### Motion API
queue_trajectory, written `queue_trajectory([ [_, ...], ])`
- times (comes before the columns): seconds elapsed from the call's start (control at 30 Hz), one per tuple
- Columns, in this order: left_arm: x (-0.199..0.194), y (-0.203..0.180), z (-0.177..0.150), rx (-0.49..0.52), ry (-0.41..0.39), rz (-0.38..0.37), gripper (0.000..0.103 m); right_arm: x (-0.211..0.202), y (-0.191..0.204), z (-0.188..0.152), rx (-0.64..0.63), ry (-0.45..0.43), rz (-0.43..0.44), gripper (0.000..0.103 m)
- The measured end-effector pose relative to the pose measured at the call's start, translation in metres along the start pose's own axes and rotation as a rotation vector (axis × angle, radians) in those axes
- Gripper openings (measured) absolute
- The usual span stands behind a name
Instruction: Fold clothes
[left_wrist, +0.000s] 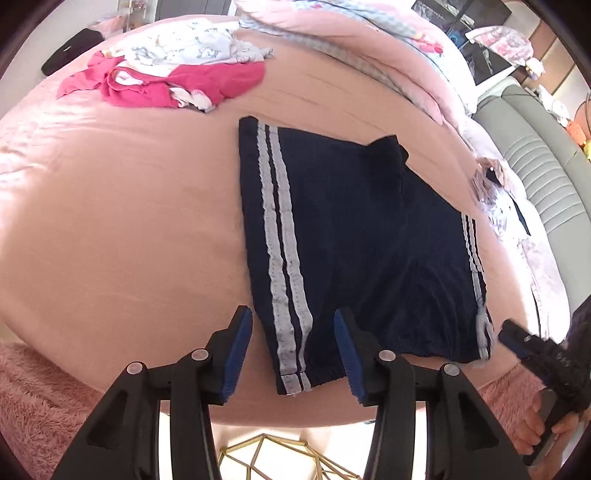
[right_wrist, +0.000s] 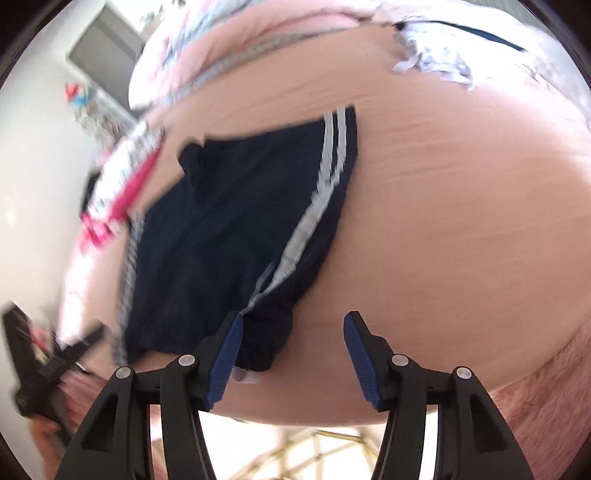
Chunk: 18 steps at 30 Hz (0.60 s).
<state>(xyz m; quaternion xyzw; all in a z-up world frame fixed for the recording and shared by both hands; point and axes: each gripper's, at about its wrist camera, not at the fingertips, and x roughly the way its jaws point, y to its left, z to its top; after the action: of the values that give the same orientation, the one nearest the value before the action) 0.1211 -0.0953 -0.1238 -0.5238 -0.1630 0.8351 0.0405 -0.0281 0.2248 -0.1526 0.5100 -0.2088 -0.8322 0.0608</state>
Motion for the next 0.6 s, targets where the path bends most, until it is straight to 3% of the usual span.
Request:
queue_trajectory([
  [0.23,0.03,-0.007,0.0,-0.006,0.061,-0.013,0.043,0.006,-0.012,-0.008,-0.001,0.078,-0.059,0.056],
  [0.33,0.037,-0.003,-0.002,-0.029,0.075,-0.018,0.043,0.027,-0.023,-0.013,0.066,0.145,0.005,0.055],
  [0.4,0.041,0.0,-0.004,-0.047,0.071,-0.029,0.043,0.033,-0.024,-0.014,0.064,0.15,0.019,0.043],
  [0.43,0.043,0.001,-0.005,-0.053,0.068,-0.033,0.043,0.035,-0.024,-0.013,0.055,0.148,0.018,0.022],
  [0.47,0.043,0.002,-0.005,-0.056,0.067,-0.033,0.043,0.037,-0.024,-0.012,0.057,0.152,0.027,0.01],
  [0.6,0.041,-0.002,-0.004,-0.045,0.057,-0.03,0.043,0.029,-0.019,-0.009,0.061,0.111,0.016,0.007],
])
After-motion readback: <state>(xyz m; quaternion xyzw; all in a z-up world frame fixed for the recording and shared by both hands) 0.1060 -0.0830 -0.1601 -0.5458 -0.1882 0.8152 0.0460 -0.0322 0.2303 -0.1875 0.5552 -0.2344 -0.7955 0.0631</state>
